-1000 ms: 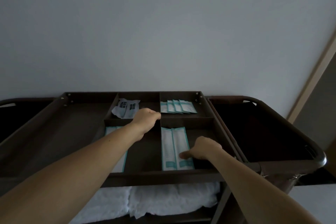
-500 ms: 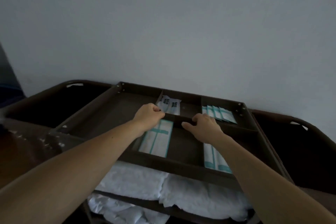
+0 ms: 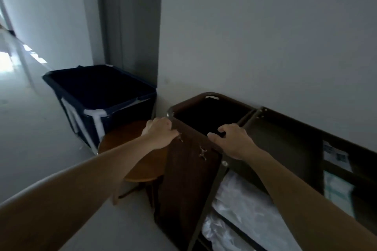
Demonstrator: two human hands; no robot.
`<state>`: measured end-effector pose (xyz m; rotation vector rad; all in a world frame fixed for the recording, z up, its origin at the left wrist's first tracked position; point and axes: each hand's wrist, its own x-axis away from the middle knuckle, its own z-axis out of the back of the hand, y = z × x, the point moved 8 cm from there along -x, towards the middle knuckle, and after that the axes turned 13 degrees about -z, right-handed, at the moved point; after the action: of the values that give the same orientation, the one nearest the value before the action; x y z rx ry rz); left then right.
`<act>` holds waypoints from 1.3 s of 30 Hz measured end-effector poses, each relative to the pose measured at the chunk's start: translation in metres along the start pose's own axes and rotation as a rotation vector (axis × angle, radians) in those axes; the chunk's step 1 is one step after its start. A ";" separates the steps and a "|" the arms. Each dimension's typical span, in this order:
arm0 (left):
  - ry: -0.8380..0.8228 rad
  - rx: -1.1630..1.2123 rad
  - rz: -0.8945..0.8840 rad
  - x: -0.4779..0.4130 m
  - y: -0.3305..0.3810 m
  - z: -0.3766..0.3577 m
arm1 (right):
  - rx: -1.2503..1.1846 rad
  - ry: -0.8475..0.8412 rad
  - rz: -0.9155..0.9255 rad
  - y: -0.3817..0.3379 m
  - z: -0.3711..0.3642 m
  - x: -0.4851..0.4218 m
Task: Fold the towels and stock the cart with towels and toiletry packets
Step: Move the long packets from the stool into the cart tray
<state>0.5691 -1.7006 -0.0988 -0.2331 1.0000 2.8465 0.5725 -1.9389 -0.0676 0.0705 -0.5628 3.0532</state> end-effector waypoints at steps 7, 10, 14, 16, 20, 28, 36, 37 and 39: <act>0.061 -0.082 0.190 -0.001 -0.146 0.071 | 0.076 -0.058 0.175 -0.141 -0.055 -0.042; 0.041 -0.086 0.233 -0.013 -0.187 0.077 | 0.125 -0.107 0.238 -0.181 -0.078 -0.079; 0.029 -0.100 0.267 -0.055 -0.232 0.093 | 0.126 -0.138 0.284 -0.229 -0.100 -0.148; 0.042 -0.116 0.280 -0.083 -0.253 0.107 | 0.082 -0.162 0.314 -0.254 -0.109 -0.186; 0.013 -0.173 0.304 -0.141 -0.285 0.136 | 0.113 -0.243 0.341 -0.296 -0.127 -0.255; -0.040 -0.016 0.318 -0.245 -0.344 0.124 | 0.235 -0.392 0.255 -0.320 -0.176 -0.367; -0.284 0.188 0.242 -0.360 -0.426 0.063 | 0.249 -0.478 -0.021 -0.313 -0.253 -0.470; -0.322 0.187 0.231 -0.375 -0.436 0.058 | 0.222 -0.479 -0.076 -0.310 -0.264 -0.482; -0.382 0.206 0.211 -0.402 -0.452 0.049 | 0.166 -0.479 -0.187 -0.302 -0.284 -0.500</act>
<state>1.0301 -1.3420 -0.2638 0.4419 1.2752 2.7742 1.0742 -1.5693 -0.2513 0.8236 -0.2906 2.8855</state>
